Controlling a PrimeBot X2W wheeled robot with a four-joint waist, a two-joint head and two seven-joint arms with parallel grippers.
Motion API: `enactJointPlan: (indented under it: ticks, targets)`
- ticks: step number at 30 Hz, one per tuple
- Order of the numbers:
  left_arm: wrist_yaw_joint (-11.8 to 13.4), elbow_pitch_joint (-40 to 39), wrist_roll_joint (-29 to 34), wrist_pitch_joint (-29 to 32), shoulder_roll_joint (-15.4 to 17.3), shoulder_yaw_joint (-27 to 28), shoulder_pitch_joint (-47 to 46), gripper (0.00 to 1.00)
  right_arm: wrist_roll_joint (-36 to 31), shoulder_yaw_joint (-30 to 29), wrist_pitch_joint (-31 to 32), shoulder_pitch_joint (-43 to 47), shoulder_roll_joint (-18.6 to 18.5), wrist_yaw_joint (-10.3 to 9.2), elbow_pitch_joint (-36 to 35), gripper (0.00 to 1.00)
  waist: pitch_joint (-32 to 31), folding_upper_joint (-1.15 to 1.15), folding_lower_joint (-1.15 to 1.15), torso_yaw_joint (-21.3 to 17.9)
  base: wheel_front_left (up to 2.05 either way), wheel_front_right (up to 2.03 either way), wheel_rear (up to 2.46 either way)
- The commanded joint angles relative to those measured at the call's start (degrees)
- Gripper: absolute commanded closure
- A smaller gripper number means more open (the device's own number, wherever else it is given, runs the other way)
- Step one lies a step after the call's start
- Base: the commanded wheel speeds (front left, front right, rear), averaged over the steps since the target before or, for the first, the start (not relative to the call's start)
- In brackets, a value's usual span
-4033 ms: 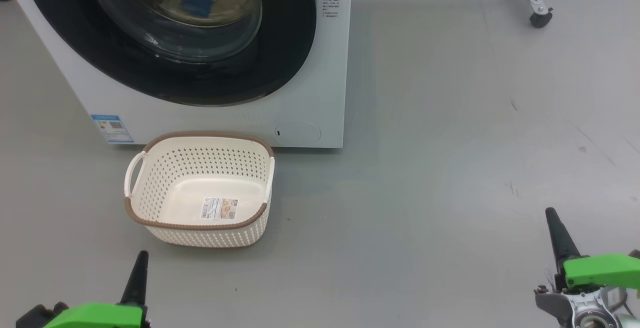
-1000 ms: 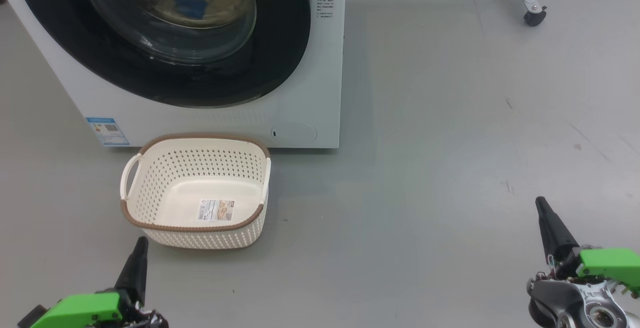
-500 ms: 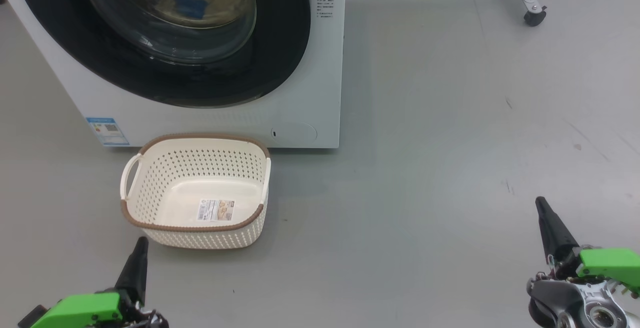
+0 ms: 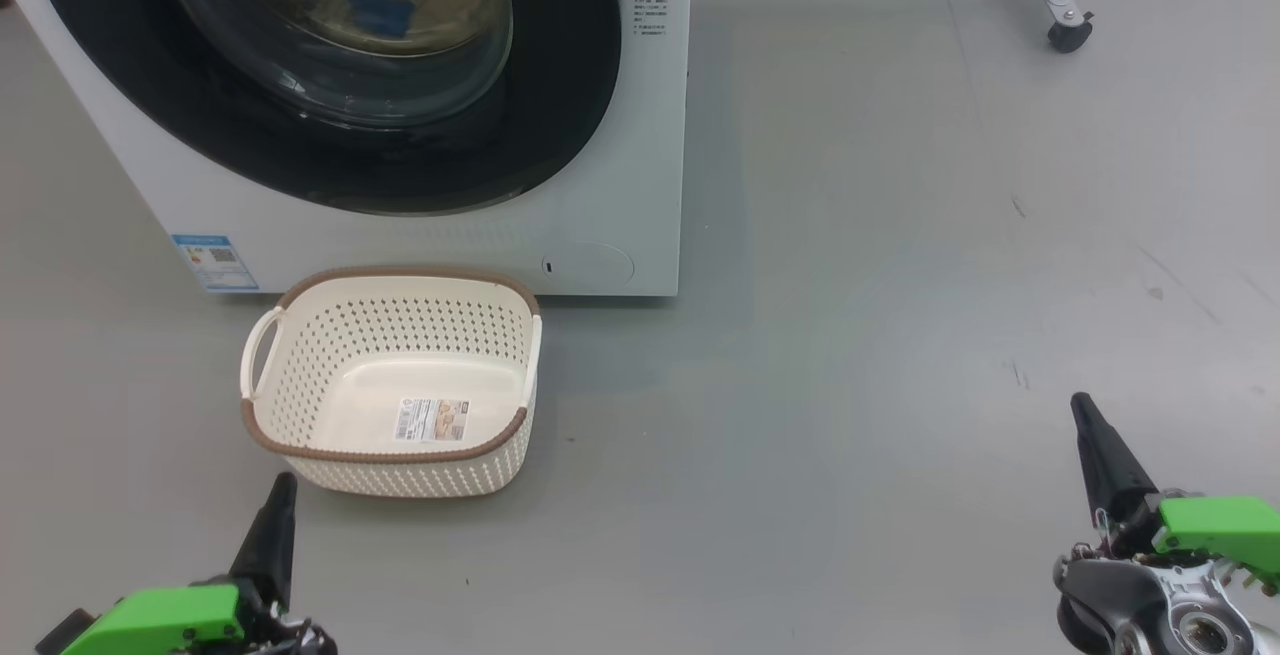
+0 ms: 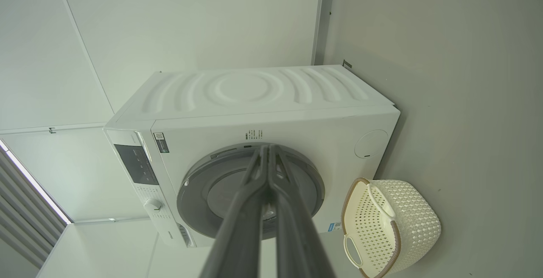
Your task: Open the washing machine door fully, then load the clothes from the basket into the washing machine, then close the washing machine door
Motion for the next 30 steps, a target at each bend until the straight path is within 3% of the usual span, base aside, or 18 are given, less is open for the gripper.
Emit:
enactJointPlan:
  ticks: [1, 30]
  targets:
    - [-0.23, -1.82, 0.23, 0.36, 0.46, 2.18, -2.86, 1.0, 0.42, 1.19, 0.33, -3.41, -1.03, -0.15, -2.29, 1.0, 0.0, 0.0, 0.0, 0.0, 0.0, 0.0, 0.0]
    - [-0.23, -1.81, 0.31, 0.44, 0.39, 2.28, -2.87, 1.0, 0.43, 1.19, 0.33, -3.4, -1.03, -0.15, -2.29, 1.0, 0.0, 0.0, 0.0, 0.0, 0.0, 0.0, 0.0]
